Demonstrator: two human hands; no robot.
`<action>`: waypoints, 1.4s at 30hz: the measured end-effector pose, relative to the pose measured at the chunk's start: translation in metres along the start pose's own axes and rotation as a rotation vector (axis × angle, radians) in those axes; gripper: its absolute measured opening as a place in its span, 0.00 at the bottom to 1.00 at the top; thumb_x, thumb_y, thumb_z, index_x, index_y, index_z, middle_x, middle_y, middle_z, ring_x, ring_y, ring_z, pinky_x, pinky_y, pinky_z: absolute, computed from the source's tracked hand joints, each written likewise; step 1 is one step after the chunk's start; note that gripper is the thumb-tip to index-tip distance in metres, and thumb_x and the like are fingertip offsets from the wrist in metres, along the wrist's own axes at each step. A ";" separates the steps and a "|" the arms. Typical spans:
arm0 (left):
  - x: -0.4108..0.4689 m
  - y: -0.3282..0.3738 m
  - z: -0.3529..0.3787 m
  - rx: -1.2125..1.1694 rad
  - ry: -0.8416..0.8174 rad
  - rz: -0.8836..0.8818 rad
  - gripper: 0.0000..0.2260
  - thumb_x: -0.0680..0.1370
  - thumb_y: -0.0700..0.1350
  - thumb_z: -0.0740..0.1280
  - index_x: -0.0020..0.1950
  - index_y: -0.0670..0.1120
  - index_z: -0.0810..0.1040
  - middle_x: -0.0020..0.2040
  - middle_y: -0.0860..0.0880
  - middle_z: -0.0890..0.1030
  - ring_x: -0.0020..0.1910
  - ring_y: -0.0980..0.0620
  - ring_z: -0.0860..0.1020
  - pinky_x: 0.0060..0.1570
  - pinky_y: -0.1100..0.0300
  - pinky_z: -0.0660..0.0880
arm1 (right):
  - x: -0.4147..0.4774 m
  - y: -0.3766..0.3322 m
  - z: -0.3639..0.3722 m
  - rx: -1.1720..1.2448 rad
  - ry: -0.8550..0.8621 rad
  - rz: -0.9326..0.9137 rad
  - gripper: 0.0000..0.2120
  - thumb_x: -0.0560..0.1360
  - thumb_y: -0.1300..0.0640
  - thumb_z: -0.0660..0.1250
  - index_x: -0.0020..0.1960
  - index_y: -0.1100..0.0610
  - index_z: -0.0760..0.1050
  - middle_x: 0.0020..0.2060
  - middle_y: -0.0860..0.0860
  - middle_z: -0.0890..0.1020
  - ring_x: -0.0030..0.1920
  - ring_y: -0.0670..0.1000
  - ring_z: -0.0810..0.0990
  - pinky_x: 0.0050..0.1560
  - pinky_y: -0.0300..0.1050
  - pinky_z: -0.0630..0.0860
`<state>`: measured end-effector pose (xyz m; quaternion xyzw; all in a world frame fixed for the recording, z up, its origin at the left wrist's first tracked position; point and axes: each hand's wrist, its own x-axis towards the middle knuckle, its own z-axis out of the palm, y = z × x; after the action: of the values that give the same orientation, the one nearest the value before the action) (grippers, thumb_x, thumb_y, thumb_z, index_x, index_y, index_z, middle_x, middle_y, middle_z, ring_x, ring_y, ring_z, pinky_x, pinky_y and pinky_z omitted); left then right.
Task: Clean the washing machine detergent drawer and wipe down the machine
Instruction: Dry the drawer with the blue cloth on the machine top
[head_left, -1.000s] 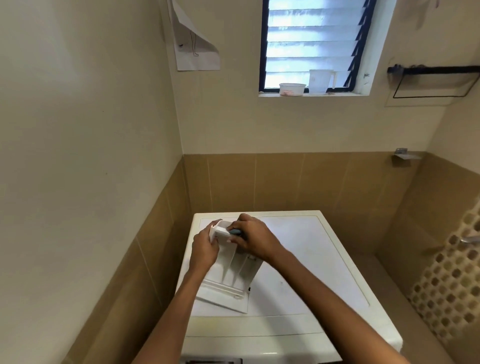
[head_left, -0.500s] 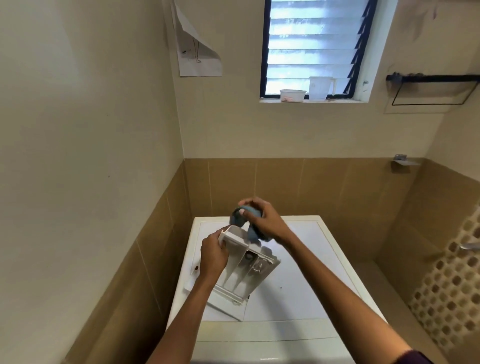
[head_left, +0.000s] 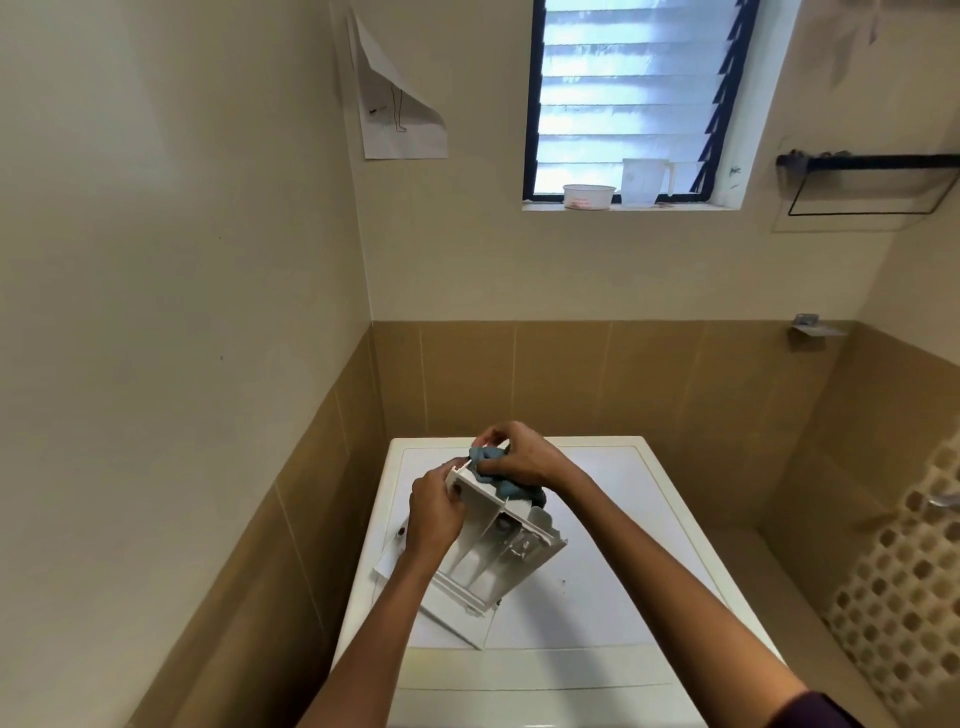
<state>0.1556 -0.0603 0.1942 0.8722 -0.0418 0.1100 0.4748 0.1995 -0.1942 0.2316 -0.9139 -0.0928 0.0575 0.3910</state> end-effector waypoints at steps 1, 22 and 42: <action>0.000 0.000 0.000 0.005 0.001 0.003 0.16 0.76 0.32 0.63 0.62 0.40 0.77 0.56 0.40 0.81 0.56 0.43 0.79 0.55 0.55 0.75 | 0.002 -0.004 0.000 -0.066 -0.004 -0.009 0.12 0.71 0.58 0.70 0.54 0.58 0.78 0.52 0.55 0.80 0.46 0.49 0.76 0.39 0.37 0.72; -0.005 0.010 0.008 -0.077 0.093 -0.058 0.13 0.75 0.32 0.64 0.59 0.38 0.79 0.56 0.42 0.81 0.57 0.45 0.78 0.54 0.61 0.73 | -0.018 -0.012 -0.045 -0.305 -0.019 0.249 0.07 0.70 0.61 0.72 0.47 0.59 0.80 0.37 0.53 0.80 0.31 0.48 0.76 0.24 0.35 0.69; -0.005 -0.005 0.001 -0.110 0.209 -0.213 0.14 0.75 0.31 0.64 0.59 0.36 0.78 0.56 0.39 0.81 0.56 0.40 0.78 0.56 0.47 0.76 | -0.012 0.054 -0.021 0.109 0.180 0.066 0.05 0.70 0.58 0.73 0.40 0.56 0.76 0.38 0.52 0.80 0.39 0.48 0.78 0.41 0.41 0.75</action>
<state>0.1517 -0.0585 0.1887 0.8281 0.0947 0.1465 0.5327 0.1981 -0.2485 0.2070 -0.8953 -0.0240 -0.0069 0.4449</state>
